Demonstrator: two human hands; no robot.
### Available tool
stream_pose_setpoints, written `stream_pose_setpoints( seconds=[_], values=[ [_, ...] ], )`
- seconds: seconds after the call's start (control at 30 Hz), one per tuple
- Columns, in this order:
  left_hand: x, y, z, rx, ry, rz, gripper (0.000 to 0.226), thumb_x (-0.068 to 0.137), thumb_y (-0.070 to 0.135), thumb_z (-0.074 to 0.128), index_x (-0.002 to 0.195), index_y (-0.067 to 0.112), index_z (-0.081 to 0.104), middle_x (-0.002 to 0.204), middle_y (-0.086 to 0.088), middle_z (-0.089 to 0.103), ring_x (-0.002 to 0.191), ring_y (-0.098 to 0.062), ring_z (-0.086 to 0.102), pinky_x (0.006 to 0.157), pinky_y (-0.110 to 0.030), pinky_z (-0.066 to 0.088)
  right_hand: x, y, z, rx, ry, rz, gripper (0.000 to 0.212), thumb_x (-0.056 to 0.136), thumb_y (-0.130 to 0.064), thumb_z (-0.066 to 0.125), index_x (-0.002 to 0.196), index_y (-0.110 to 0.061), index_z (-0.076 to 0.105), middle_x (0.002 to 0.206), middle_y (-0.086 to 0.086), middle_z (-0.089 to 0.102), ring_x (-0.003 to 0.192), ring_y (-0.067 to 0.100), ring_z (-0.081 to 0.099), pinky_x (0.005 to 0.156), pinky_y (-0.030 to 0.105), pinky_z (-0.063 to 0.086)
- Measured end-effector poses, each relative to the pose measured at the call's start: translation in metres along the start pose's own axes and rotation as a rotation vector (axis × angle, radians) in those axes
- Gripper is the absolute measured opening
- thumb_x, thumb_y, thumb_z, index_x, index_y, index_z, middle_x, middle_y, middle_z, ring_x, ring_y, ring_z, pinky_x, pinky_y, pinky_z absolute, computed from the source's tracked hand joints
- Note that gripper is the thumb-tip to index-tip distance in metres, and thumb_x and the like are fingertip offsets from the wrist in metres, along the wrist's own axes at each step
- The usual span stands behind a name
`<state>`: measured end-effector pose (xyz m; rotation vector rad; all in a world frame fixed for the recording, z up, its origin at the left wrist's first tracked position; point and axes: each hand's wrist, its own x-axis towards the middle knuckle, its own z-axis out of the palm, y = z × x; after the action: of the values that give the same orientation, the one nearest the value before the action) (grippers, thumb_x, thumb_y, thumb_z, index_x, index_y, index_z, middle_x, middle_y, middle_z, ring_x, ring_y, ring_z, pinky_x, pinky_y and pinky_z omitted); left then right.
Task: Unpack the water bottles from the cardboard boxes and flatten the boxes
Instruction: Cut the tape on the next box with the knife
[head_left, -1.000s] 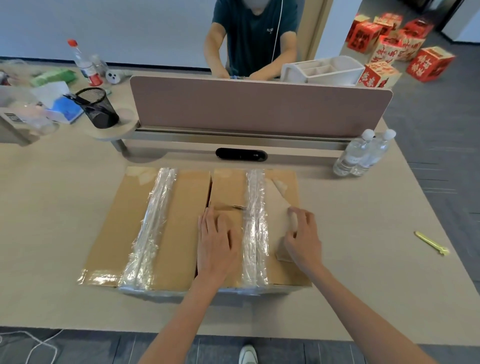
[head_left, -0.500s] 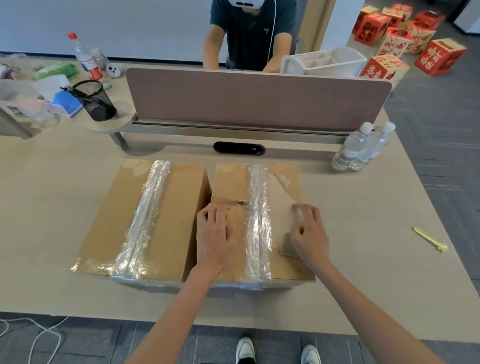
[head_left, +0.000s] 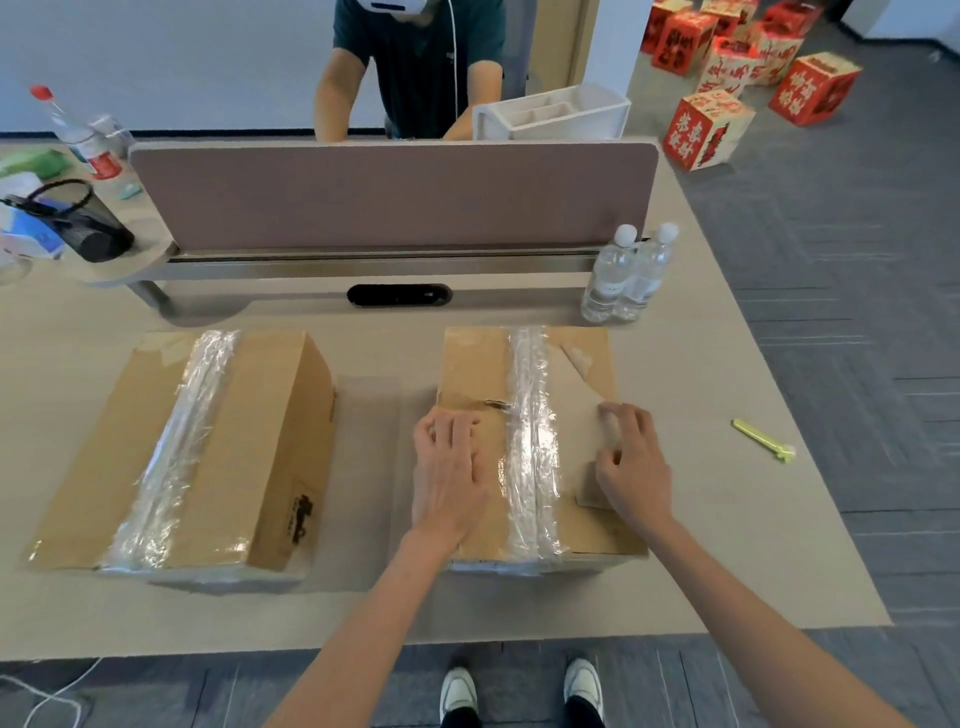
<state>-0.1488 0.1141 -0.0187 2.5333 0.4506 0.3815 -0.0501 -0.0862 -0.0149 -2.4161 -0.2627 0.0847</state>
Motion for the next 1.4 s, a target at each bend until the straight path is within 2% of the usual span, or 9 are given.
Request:
stream_pose_setpoints(
  seconds=[0.27,0.4,0.6,0.77,0.87,1.03,1.13,1.27,1.4],
  values=[
    [0.003,0.064,0.05,-0.011,-0.019,0.017,0.029,0.089,0.015,0.039,0.116,0.015,0.048,0.122,-0.002,0.047,0.121,-0.029,0.037,0.089,-0.024,0.039,0.016,0.062,-0.05,-0.037,0.023,0.0,0.048,0.083,-0.012,0.051,0.125,-0.034,0.045,0.13,-0.009,0.04,0.096,0.019,0.055,0.073,0.034,0.044],
    [0.004,0.096,0.074,-0.012,-0.017,0.03,0.029,0.09,0.019,0.034,0.116,0.015,0.047,0.122,-0.003,0.047,0.122,-0.031,0.037,0.098,-0.039,0.044,0.022,0.092,-0.074,-0.039,0.023,0.001,0.047,0.084,-0.013,0.05,0.125,-0.034,0.044,0.133,-0.008,0.039,0.092,0.02,0.056,0.073,0.035,0.047],
    [-0.001,0.138,0.097,-0.038,-0.042,0.013,0.031,0.092,0.021,0.035,0.118,0.016,0.049,0.123,-0.001,0.047,0.126,-0.029,0.035,0.085,-0.035,0.052,0.028,0.127,-0.105,-0.032,0.035,-0.012,0.049,0.083,-0.009,0.05,0.127,-0.03,0.046,0.135,-0.007,0.041,0.098,0.021,0.056,0.072,0.031,0.04],
    [-0.003,0.161,0.108,0.04,-0.079,0.023,0.038,0.093,0.024,0.028,0.124,0.018,0.051,0.126,-0.008,0.046,0.129,-0.034,0.033,0.096,-0.043,0.049,0.033,0.148,-0.122,-0.003,0.017,-0.032,0.05,0.082,-0.01,0.051,0.127,-0.031,0.047,0.135,-0.008,0.042,0.08,0.016,0.056,0.07,0.03,0.043],
    [0.0,0.161,0.111,0.071,-0.089,-0.017,0.037,0.094,0.014,0.048,0.129,0.019,0.057,0.135,-0.014,0.047,0.129,-0.034,0.037,0.105,-0.047,0.04,0.036,0.153,-0.126,0.065,-0.032,-0.034,0.049,0.083,-0.013,0.052,0.127,-0.033,0.048,0.132,-0.014,0.041,0.07,0.005,0.055,0.066,0.027,0.041],
    [-0.003,0.159,0.116,0.198,-0.129,-0.003,0.04,0.103,0.03,0.037,0.142,0.026,0.042,0.155,-0.008,0.024,0.148,-0.034,0.009,0.117,-0.051,0.028,0.043,0.173,-0.13,0.296,-0.008,-0.009,0.039,0.09,-0.024,0.046,0.128,-0.034,0.045,0.121,-0.014,0.054,0.099,-0.001,0.056,0.076,0.026,0.049],
    [-0.002,0.156,0.118,0.269,-0.154,0.091,0.049,0.105,0.036,0.027,0.154,0.029,0.025,0.164,-0.004,0.009,0.152,-0.021,-0.006,0.123,-0.051,0.007,0.054,0.198,-0.121,0.429,0.119,0.195,0.024,0.102,-0.021,0.036,0.121,-0.027,0.05,0.105,-0.004,0.064,0.089,0.014,0.064,0.076,0.043,0.055],
    [-0.001,0.155,0.12,0.307,-0.208,0.116,0.053,0.105,0.04,0.017,0.156,0.032,0.006,0.165,0.004,-0.008,0.15,-0.013,-0.016,0.123,-0.05,0.0,0.071,0.242,-0.111,0.057,-0.023,0.262,0.031,0.1,-0.017,0.039,0.128,-0.015,0.051,0.128,0.008,0.057,0.117,0.026,0.051,0.094,0.047,0.046],
    [-0.001,0.156,0.119,0.355,-0.224,0.108,0.055,0.103,0.043,0.009,0.156,0.032,0.002,0.164,0.005,-0.011,0.149,-0.012,-0.019,0.123,-0.049,0.001,0.079,0.263,-0.099,-0.316,-0.329,0.203,0.057,0.099,-0.025,0.044,0.152,-0.019,0.025,0.162,0.01,0.011,0.149,0.028,0.009,0.114,0.046,0.024]
  ],
)
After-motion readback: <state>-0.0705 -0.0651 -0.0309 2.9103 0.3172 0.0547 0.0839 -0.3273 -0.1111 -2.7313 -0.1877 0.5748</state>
